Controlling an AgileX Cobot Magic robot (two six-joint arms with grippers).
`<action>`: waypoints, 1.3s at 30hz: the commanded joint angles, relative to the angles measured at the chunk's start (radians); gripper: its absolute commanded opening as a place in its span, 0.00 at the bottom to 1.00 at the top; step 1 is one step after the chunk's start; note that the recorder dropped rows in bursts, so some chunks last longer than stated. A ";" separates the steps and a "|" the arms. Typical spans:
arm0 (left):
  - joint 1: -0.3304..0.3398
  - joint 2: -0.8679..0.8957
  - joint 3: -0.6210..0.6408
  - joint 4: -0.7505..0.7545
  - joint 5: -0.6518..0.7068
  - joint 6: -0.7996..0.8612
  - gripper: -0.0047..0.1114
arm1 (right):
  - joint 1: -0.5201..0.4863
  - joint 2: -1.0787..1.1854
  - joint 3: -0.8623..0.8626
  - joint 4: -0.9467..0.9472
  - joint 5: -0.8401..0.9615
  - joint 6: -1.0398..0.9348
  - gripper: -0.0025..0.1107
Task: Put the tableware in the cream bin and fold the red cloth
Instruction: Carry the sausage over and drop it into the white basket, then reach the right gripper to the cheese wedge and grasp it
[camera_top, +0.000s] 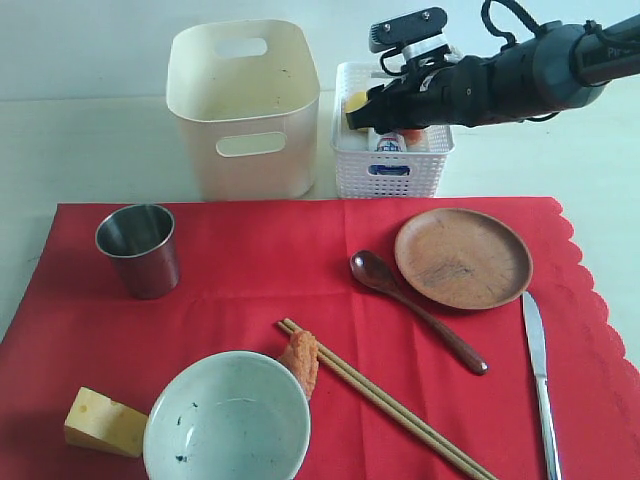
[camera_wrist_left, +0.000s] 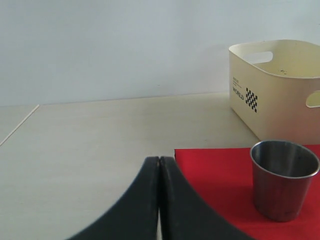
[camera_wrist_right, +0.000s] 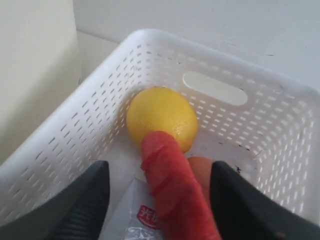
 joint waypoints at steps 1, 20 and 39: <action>0.001 -0.006 -0.001 0.004 -0.007 -0.005 0.04 | -0.004 -0.003 -0.005 0.008 -0.034 0.008 0.66; 0.001 -0.006 -0.001 0.004 -0.007 -0.005 0.04 | -0.004 -0.468 0.154 0.002 0.345 0.037 0.02; 0.001 -0.006 -0.001 0.004 -0.007 -0.005 0.04 | 0.004 -1.328 0.704 0.353 0.495 -0.165 0.02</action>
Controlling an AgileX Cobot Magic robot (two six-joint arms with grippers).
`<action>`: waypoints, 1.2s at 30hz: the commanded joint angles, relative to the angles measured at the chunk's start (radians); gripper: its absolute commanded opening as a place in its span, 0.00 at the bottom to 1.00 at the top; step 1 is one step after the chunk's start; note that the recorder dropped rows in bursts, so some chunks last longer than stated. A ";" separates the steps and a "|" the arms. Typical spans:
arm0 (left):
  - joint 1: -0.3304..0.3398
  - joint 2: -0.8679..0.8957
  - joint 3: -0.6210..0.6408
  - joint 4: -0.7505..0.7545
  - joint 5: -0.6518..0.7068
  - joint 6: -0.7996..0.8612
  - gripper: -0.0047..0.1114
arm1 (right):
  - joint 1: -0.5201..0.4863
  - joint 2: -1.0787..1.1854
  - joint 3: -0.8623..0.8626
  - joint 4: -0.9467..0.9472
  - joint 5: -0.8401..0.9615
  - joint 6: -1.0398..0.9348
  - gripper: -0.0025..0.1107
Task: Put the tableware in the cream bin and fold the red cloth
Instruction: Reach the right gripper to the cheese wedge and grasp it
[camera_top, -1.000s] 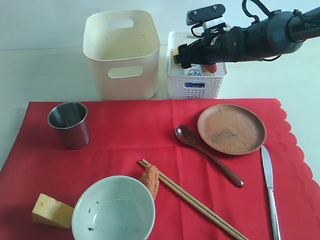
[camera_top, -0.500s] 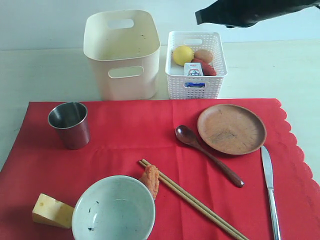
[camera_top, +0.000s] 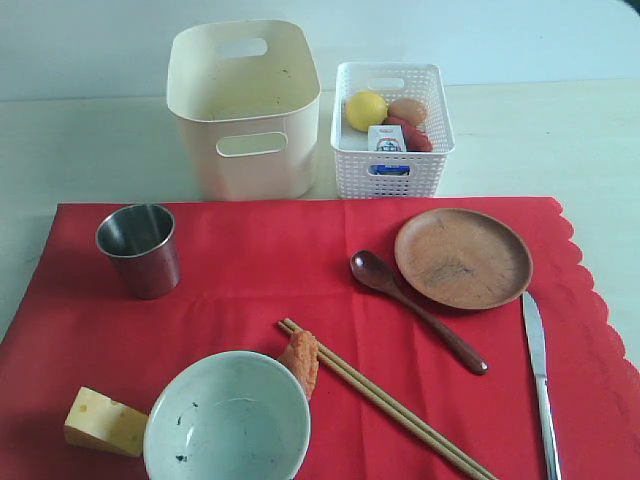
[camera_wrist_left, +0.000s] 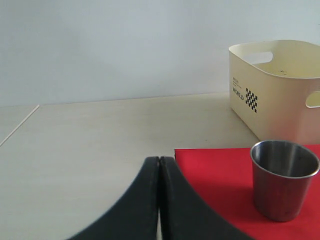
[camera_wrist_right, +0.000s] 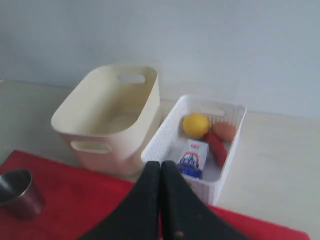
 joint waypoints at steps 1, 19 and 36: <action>0.001 -0.006 -0.001 0.004 -0.007 -0.005 0.04 | 0.002 -0.064 0.115 0.209 0.063 -0.227 0.02; 0.001 -0.006 -0.001 0.004 -0.007 -0.005 0.04 | 0.497 0.699 -0.024 1.066 0.123 -1.274 0.02; 0.001 -0.006 -0.001 0.004 -0.007 -0.005 0.04 | 0.763 1.140 -0.590 0.166 0.180 -0.560 0.77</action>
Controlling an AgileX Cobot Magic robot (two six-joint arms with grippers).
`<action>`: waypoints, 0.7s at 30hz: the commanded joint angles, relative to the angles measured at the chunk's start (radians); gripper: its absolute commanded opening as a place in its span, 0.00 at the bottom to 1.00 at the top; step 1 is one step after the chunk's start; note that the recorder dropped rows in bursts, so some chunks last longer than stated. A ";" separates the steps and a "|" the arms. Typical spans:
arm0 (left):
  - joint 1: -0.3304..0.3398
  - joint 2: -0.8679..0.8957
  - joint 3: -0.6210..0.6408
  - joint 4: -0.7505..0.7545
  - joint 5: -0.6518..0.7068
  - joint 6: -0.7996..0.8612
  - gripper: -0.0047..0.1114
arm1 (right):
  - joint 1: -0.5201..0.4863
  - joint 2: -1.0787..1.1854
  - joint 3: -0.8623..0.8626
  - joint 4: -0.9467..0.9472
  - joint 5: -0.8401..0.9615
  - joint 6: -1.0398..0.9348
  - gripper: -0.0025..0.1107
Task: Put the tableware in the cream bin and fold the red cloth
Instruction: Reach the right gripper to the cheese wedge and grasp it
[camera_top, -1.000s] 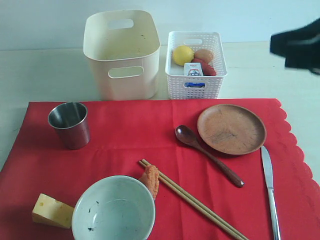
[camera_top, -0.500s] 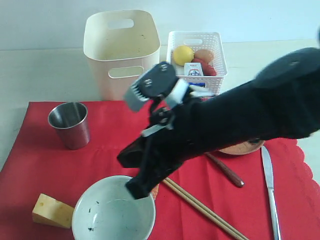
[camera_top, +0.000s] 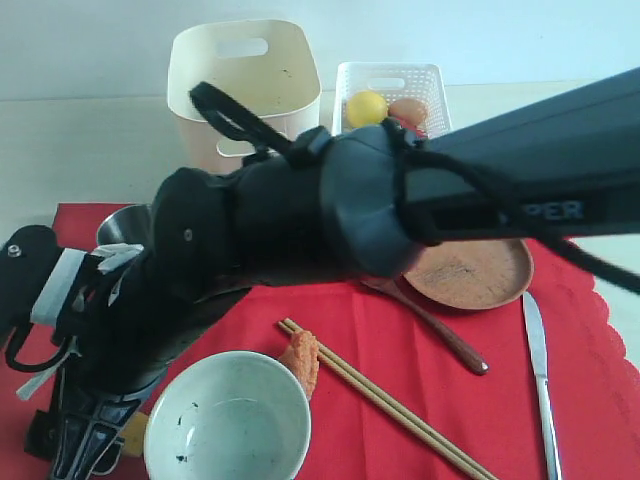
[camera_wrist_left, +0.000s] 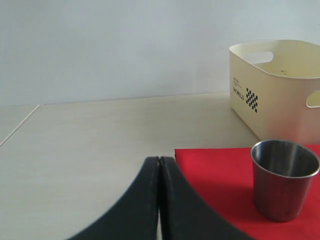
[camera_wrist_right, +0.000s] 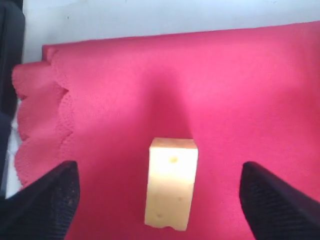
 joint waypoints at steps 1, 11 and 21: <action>0.001 -0.006 -0.001 0.004 -0.007 -0.005 0.04 | 0.001 0.092 -0.105 -0.194 0.075 0.161 0.77; 0.001 -0.006 -0.001 0.004 -0.007 -0.005 0.04 | 0.013 0.237 -0.275 -0.271 0.155 0.228 0.76; 0.001 -0.006 -0.001 0.004 -0.007 -0.005 0.04 | 0.013 0.254 -0.304 -0.296 0.167 0.284 0.23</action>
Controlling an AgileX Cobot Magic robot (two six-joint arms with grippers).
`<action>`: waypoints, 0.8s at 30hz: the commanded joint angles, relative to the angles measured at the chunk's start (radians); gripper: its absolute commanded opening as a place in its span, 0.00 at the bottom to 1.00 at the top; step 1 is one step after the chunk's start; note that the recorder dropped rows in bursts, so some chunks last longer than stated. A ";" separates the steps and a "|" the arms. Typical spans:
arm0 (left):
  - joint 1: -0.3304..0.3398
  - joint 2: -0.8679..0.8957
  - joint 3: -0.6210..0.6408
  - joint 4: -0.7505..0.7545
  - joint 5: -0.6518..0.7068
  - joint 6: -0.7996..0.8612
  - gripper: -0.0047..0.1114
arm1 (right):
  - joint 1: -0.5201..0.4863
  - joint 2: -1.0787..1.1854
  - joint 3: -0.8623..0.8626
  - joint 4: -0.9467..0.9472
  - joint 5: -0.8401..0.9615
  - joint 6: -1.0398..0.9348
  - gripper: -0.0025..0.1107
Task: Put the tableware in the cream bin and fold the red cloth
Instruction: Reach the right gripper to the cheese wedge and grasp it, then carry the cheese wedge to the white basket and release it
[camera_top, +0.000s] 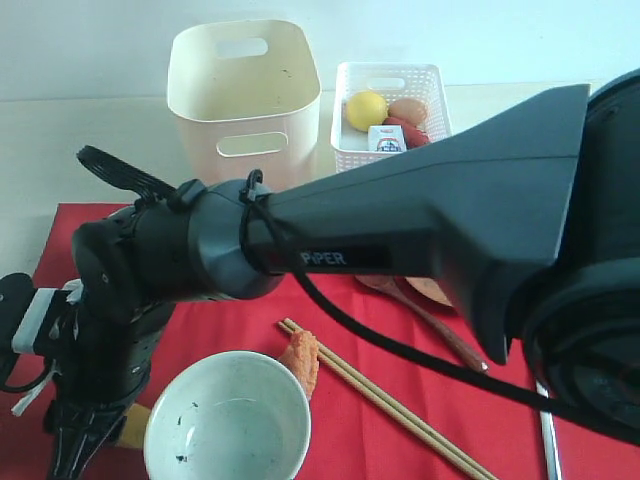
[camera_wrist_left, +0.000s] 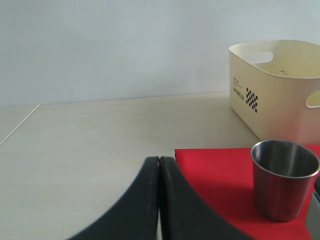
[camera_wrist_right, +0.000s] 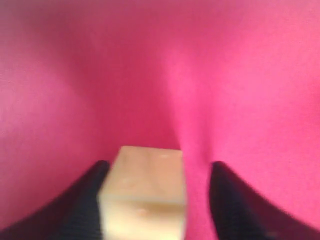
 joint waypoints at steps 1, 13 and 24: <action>0.001 -0.006 -0.001 0.004 -0.007 -0.005 0.04 | 0.002 -0.021 -0.012 -0.014 0.008 0.075 0.14; 0.001 -0.006 -0.001 0.004 -0.007 -0.005 0.04 | -0.164 -0.359 -0.012 -0.116 0.091 0.152 0.02; 0.001 -0.006 -0.001 0.004 -0.007 -0.005 0.04 | -0.495 -0.486 -0.012 -0.167 0.108 0.201 0.02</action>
